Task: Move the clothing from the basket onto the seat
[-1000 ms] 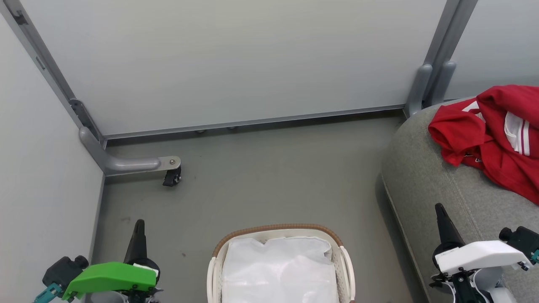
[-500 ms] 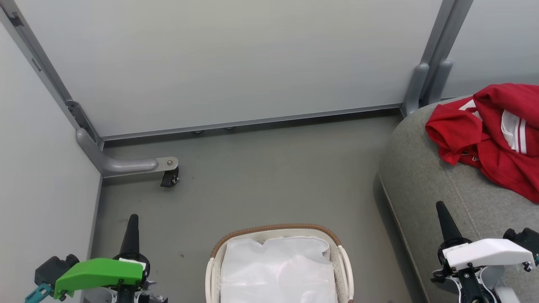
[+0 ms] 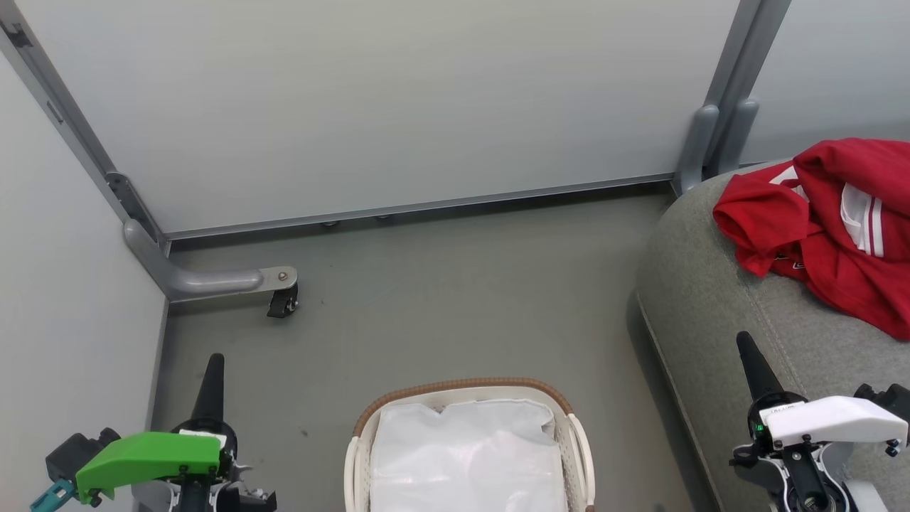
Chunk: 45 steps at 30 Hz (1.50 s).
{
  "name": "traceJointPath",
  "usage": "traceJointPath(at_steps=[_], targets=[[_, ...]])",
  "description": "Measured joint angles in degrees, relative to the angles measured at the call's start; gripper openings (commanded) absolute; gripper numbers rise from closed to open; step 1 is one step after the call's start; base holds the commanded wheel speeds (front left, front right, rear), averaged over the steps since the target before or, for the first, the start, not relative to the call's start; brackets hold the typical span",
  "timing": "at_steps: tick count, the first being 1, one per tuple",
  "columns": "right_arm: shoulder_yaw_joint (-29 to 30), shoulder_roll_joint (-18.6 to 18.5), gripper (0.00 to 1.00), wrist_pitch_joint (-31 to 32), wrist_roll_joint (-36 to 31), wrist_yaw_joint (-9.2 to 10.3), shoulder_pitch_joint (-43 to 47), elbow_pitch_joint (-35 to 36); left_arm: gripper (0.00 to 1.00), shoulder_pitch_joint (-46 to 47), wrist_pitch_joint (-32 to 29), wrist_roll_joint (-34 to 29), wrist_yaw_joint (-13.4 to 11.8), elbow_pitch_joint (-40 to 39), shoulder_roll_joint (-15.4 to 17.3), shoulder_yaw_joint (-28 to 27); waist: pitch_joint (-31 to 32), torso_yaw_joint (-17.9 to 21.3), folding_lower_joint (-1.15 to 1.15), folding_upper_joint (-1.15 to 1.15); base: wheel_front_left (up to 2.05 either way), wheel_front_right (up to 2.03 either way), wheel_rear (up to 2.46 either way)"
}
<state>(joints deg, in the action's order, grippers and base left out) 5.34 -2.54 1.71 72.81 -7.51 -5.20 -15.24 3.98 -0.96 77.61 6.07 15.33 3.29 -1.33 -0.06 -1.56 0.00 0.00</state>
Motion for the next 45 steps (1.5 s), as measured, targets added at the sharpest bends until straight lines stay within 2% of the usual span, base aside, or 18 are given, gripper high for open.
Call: traceJointPath(at_steps=[45], targets=[[1.15, -0.15, 0.0, 4.9, 19.51, 0.0, -0.73, 1.1, 0.0, 1.91, -5.03, 15.17, 1.26, -1.3, -0.03, -4.49, -0.11, 1.56, 0.0, 0.0, 0.0, 0.0, 0.0]])
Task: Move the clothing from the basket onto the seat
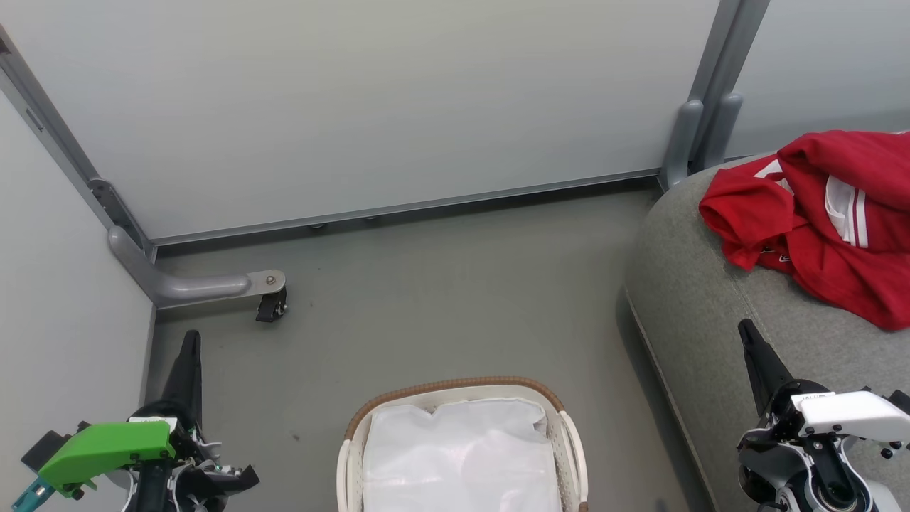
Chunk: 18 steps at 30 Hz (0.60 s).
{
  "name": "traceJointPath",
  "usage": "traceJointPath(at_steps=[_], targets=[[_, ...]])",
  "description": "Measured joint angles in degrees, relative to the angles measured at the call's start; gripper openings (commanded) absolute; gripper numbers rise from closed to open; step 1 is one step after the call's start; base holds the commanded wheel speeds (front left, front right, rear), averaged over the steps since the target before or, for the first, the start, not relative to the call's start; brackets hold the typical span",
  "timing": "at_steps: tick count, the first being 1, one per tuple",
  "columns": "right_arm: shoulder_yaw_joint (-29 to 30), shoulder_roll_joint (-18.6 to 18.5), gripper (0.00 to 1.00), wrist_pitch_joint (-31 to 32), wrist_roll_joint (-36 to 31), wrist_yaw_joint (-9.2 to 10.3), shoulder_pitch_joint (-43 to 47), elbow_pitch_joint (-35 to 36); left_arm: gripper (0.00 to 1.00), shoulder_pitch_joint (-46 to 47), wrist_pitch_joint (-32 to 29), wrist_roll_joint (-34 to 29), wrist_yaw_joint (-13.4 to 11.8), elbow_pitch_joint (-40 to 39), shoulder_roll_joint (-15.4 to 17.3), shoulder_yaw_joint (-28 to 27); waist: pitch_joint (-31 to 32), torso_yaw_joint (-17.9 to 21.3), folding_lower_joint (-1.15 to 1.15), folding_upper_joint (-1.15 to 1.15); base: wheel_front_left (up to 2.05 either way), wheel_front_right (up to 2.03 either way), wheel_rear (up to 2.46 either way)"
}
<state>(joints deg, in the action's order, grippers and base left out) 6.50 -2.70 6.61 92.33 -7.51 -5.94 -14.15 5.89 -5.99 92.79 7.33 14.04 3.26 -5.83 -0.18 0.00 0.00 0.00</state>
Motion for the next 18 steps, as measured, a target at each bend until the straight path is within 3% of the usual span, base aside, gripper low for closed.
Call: traceJointPath(at_steps=[18], targets=[[0.0, 0.0, 0.0, 0.0, 0.0, 0.0, -0.02, 0.01, 0.0, 0.0, -0.07, 0.0, 0.05, 0.0, -0.05, -0.15, 0.0, 0.0, 0.0, 0.0, 0.0, 0.0, 0.0]])
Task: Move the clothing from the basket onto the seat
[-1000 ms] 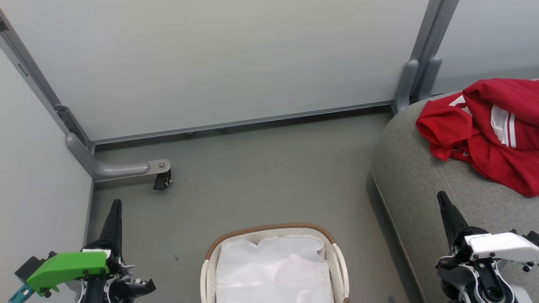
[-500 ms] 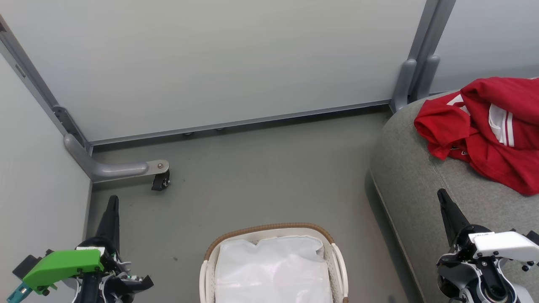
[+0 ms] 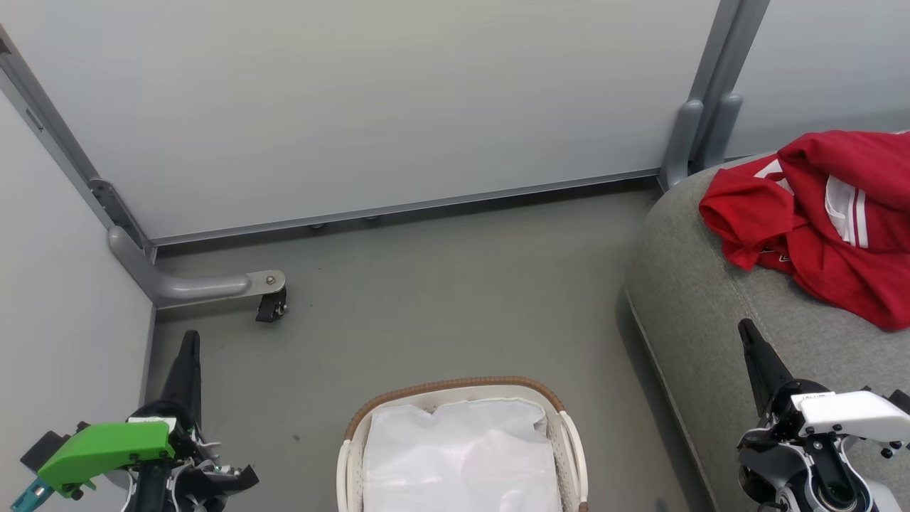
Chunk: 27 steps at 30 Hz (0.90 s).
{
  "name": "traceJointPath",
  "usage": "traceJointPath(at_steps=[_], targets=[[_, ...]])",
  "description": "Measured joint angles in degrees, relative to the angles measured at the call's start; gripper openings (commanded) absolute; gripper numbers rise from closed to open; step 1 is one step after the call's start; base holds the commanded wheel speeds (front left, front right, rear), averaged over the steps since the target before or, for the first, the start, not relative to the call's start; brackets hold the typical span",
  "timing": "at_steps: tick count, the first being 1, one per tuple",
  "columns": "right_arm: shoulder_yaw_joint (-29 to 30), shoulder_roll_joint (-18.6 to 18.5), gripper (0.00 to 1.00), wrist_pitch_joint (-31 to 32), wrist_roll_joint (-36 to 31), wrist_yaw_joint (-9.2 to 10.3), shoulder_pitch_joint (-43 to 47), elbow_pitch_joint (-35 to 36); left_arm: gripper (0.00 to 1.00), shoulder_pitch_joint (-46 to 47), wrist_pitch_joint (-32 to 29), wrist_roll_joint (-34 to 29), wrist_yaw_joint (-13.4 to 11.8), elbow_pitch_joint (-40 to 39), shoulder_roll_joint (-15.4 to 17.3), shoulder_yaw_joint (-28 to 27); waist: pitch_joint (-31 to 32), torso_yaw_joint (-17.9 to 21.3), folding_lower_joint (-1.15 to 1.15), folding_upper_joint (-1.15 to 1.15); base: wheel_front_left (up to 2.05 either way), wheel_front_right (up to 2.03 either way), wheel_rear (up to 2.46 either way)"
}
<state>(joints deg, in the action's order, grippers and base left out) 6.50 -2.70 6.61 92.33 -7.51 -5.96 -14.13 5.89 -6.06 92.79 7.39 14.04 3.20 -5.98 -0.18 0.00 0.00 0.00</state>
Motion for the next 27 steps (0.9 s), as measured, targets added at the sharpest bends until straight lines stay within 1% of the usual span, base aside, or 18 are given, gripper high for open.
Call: traceJointPath(at_steps=[27], targets=[[0.0, 0.0, 0.0, 0.0, 0.0, 0.0, -0.01, 0.01, 0.0, 0.0, -0.19, -0.03, 0.0, 0.0, -0.08, -0.2, 0.0, 0.0, 0.0, 0.0, 0.0, 0.0, 0.0]])
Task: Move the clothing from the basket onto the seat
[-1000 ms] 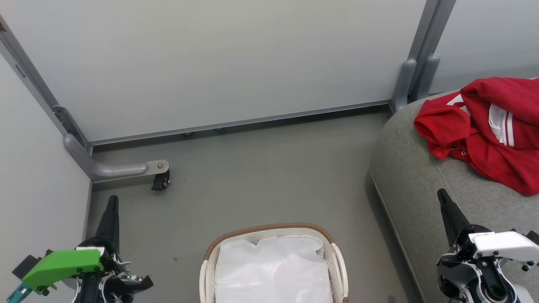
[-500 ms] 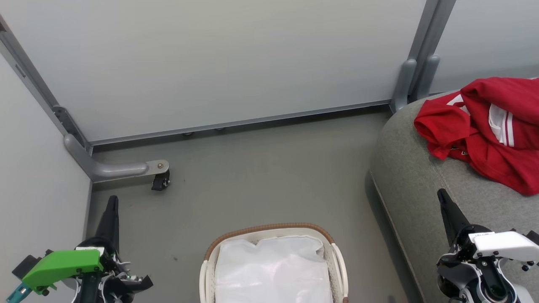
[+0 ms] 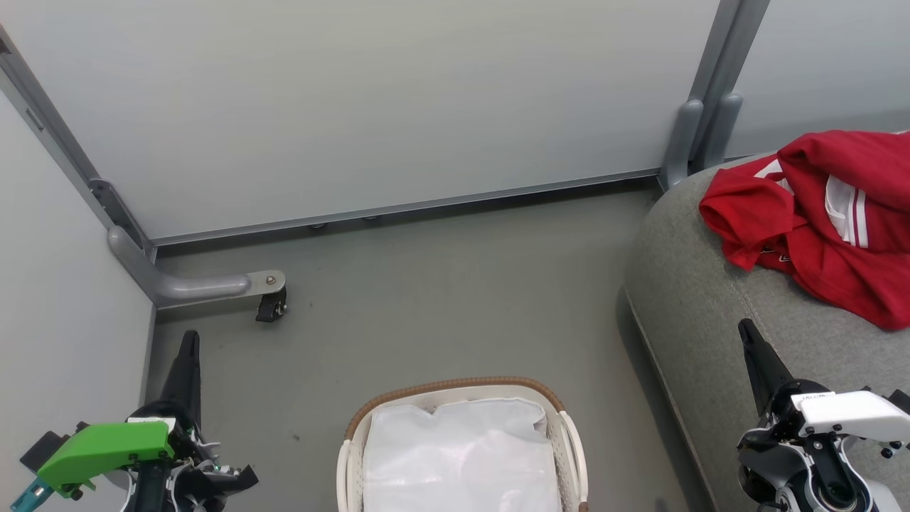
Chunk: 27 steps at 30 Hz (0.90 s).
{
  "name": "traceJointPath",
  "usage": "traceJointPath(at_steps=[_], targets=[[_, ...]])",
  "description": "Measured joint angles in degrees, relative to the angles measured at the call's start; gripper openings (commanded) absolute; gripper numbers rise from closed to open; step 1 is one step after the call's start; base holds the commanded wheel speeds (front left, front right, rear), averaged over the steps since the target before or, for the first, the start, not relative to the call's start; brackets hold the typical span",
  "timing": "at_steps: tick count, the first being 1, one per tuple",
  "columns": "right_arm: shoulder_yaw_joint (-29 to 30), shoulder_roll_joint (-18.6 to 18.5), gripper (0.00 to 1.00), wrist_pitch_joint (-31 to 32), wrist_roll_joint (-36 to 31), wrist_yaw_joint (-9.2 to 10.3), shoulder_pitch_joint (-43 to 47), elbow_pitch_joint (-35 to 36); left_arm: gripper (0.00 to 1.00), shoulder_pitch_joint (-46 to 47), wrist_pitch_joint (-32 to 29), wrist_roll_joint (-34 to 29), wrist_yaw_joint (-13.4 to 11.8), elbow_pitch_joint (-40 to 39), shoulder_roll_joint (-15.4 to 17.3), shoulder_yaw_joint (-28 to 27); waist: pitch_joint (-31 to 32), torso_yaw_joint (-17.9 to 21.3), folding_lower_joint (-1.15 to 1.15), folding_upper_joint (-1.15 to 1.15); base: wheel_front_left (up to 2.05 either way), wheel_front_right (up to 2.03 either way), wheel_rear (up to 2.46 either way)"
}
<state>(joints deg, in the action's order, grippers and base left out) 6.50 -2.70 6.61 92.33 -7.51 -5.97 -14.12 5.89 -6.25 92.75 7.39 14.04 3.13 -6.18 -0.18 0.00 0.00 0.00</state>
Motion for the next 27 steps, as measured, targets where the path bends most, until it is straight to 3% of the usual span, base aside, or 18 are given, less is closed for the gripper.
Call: traceJointPath(at_steps=[27], targets=[[0.0, 0.0, 0.0, 0.0, 0.0, 0.0, 0.0, 0.0, 0.0, 0.0, -0.22, -0.04, 0.0, 0.0, -0.08, -0.16, 0.0, 0.0, 0.0, 0.0, 0.0, 0.0, 0.0]])
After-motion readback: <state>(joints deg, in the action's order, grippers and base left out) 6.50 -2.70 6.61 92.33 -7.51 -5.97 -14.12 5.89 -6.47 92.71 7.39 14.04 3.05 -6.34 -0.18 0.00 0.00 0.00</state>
